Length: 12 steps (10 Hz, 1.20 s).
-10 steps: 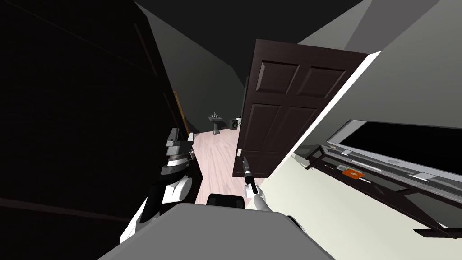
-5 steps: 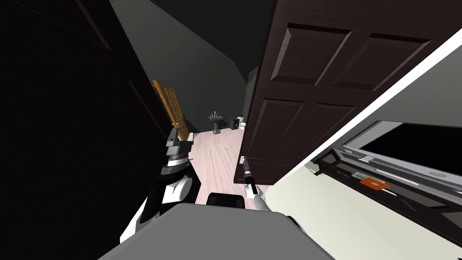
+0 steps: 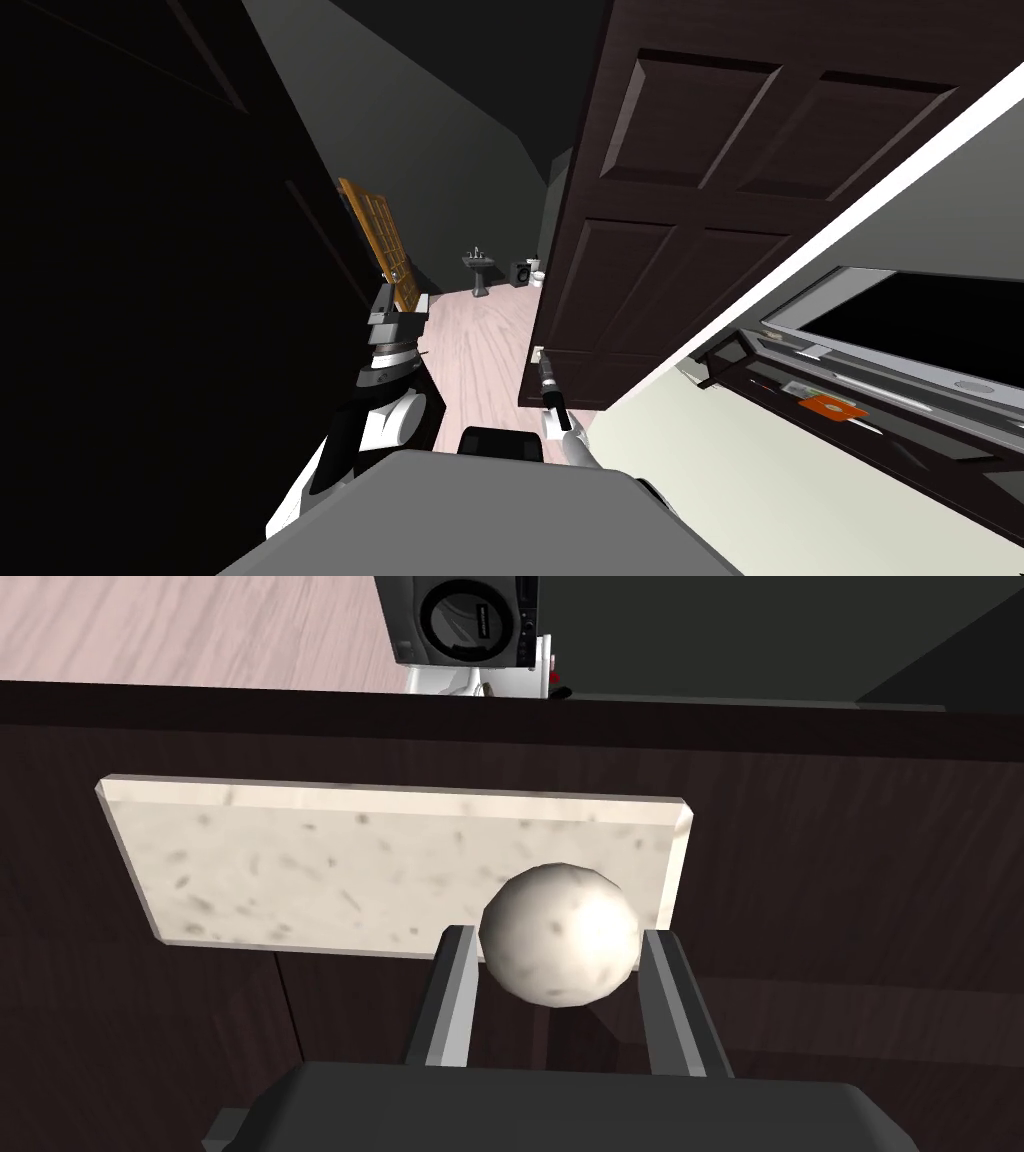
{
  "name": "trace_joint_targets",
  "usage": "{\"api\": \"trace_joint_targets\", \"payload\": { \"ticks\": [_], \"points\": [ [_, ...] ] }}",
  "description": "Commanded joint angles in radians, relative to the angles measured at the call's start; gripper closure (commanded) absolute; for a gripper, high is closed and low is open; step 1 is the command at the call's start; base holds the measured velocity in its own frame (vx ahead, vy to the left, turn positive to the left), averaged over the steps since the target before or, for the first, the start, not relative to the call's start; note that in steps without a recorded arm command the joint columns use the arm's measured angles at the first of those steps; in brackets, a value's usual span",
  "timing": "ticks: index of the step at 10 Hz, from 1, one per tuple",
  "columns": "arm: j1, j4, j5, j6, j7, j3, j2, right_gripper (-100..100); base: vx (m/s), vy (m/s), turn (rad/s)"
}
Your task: Push the door open
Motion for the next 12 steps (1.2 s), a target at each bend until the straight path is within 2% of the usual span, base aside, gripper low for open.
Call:
{"api": "trace_joint_targets", "payload": {
  "ticks": [1, 2, 3, 6, 7, 10, 12],
  "points": [
    [-0.001, -0.001, 0.000, -0.002, -0.001, 0.000, 0.000, 100, -0.008, 0.000, -0.003],
    [-0.001, -0.001, 0.000, -0.002, -0.001, 0.000, 0.000, 100, 0.000, 0.000, 0.000],
    [-0.001, 0.000, -0.022, 0.001, 0.022, -0.018, -0.017, 100, 0.110, 0.017, 0.002],
    [-0.004, -0.001, -0.054, 0.001, 0.056, -0.044, -0.023, 100, 0.192, 0.009, -0.042],
    [-0.007, 0.021, -0.046, -0.004, 0.047, -0.033, -0.032, -100, 0.000, -0.045, -0.039],
    [-0.010, 0.018, -0.046, 0.000, 0.050, -0.030, -0.030, -100, -0.164, -0.036, -0.026],
    [-0.014, 0.014, -0.046, 0.005, 0.055, -0.027, -0.010, -100, -0.232, -0.043, -0.038]
  ]
}}
